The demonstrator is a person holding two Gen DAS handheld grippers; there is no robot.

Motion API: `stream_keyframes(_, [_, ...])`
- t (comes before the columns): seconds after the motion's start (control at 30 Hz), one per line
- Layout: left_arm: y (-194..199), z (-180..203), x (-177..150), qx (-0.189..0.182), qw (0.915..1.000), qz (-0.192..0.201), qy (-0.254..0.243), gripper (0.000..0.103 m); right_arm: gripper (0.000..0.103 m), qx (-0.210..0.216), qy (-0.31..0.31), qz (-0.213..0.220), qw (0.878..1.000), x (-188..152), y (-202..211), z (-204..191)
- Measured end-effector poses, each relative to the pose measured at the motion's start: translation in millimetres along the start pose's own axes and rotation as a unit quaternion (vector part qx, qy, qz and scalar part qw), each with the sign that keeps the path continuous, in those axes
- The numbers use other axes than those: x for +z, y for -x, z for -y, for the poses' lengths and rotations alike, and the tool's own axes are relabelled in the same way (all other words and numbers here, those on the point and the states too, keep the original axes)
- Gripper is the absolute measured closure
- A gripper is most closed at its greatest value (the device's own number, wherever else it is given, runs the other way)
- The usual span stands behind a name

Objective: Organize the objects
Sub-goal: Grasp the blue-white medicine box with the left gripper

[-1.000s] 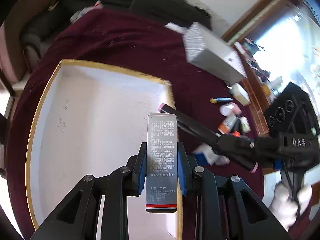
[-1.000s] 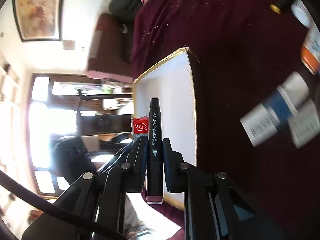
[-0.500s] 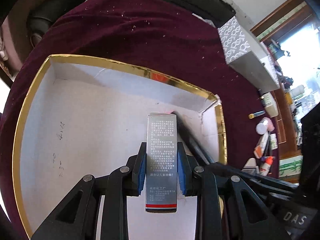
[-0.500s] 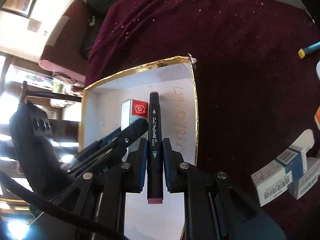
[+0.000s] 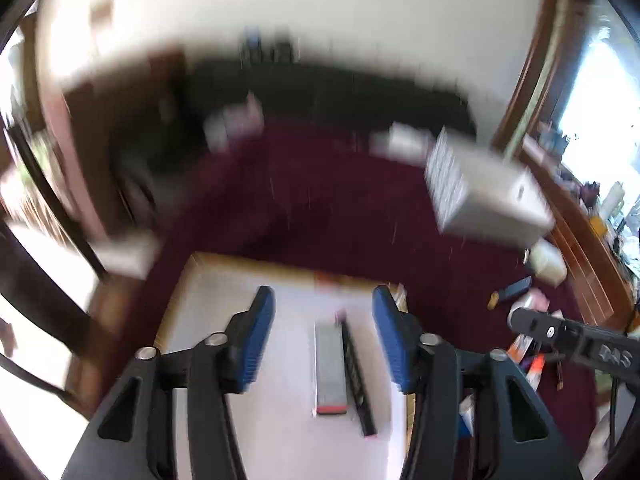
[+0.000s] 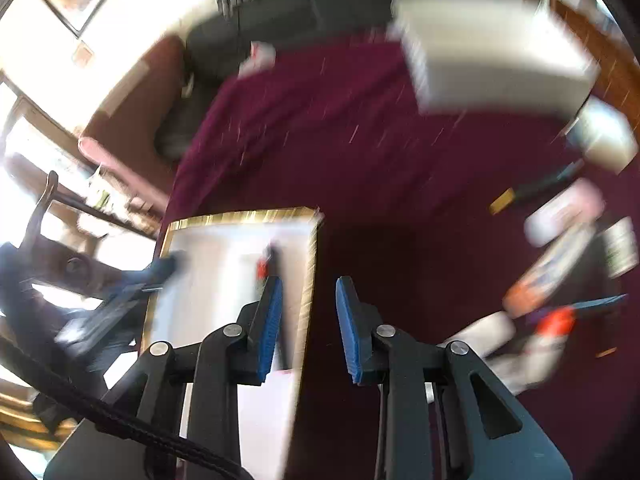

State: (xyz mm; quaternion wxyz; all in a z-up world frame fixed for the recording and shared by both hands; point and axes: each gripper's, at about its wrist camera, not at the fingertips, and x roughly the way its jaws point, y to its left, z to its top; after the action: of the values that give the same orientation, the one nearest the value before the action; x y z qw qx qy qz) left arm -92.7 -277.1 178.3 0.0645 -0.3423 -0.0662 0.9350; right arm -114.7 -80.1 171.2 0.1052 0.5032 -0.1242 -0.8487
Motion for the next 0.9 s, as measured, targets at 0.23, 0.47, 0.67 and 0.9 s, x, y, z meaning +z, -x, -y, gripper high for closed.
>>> stream_keyframes(0.23, [35,31,16,-0.199,0.9768,-0.014,0.079,0.001,0.000,-0.101,0.058,0.249,0.962,-17,146,36])
stream_keyframes(0.47, [-25,105,-35,-0.152,0.9823,-0.106,-0.025,0.001,0.004,-0.054,-0.080,0.093,0.991,-6,116,151])
stream_keyframes(0.67, [-32,185,-94,-0.108,0.9554,-0.116,-0.249,0.001,0.004,-0.042,-0.107,0.012,0.993,-68,89,206])
stream_keyframes(0.9, [-50,196,-113,-0.090,0.9430,-0.148,-0.284,0.002,0.004,-0.033,-0.148,-0.029,0.988,-95,86,253])
